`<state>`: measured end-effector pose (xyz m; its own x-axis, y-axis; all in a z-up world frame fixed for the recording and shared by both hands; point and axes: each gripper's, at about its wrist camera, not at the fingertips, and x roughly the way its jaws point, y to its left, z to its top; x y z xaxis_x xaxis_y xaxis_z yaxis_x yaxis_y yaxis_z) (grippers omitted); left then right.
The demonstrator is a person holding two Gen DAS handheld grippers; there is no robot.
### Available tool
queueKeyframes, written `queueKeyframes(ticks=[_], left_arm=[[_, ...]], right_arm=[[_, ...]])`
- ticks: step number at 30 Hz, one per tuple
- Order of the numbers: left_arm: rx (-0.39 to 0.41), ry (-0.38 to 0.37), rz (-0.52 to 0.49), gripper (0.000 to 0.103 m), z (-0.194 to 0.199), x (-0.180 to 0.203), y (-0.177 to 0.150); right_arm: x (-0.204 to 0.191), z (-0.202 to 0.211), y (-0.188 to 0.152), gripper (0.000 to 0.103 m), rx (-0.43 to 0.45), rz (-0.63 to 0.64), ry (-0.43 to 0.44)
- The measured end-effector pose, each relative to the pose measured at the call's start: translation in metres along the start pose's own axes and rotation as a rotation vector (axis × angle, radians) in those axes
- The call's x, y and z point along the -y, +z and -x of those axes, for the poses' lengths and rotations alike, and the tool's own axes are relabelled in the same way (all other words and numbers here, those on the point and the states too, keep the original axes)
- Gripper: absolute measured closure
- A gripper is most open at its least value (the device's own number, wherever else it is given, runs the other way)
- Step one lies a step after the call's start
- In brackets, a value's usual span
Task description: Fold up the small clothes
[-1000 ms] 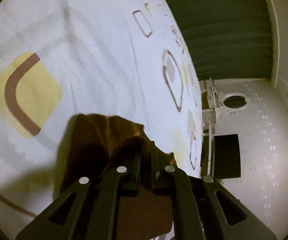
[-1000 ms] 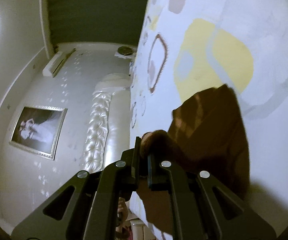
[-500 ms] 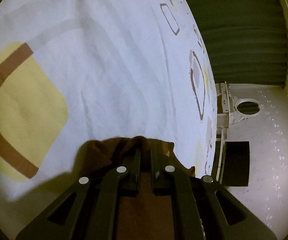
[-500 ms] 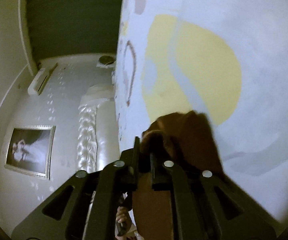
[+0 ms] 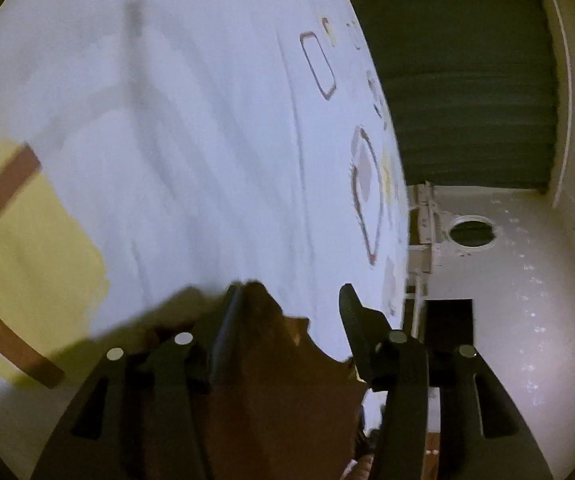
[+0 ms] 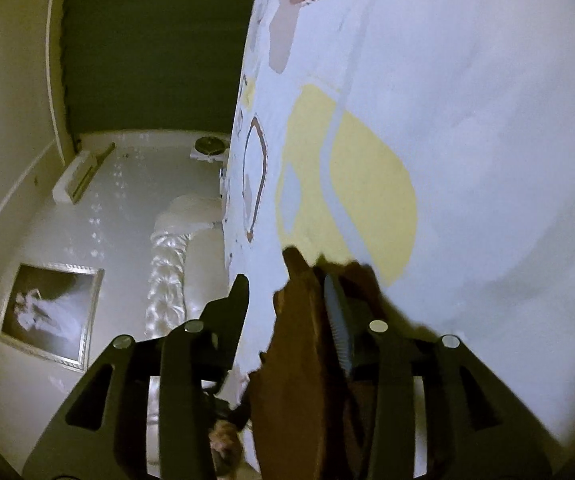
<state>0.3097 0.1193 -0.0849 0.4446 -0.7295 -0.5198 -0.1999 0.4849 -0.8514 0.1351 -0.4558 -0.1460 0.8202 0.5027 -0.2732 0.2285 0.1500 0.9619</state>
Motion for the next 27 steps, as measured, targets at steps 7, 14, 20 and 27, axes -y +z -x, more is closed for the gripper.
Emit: queueKeyframes(ticks=[7,14,20,27], left_arm=[[-0.020,0.033,-0.067,0.052,0.025,-0.002,-0.012],[-0.081,0.071,-0.202,0.048,0.072,-0.029,-0.093],[-0.132,0.011,-0.105,0.043,0.097,-0.069,-0.142],[-0.153,-0.032,-0.050,0.038,0.077,-0.058,-0.154]], right_arm=[[-0.002,0.036,-0.031,0.061,-0.018,0.078,-0.061],[0.011,0.079,-0.079,0.057,-0.073,0.129,-0.138],[0.009,0.086,-0.112,0.046,-0.162,0.143,-0.121],[-0.003,0.063,-0.131,0.054,-0.200,0.211,-0.172]])
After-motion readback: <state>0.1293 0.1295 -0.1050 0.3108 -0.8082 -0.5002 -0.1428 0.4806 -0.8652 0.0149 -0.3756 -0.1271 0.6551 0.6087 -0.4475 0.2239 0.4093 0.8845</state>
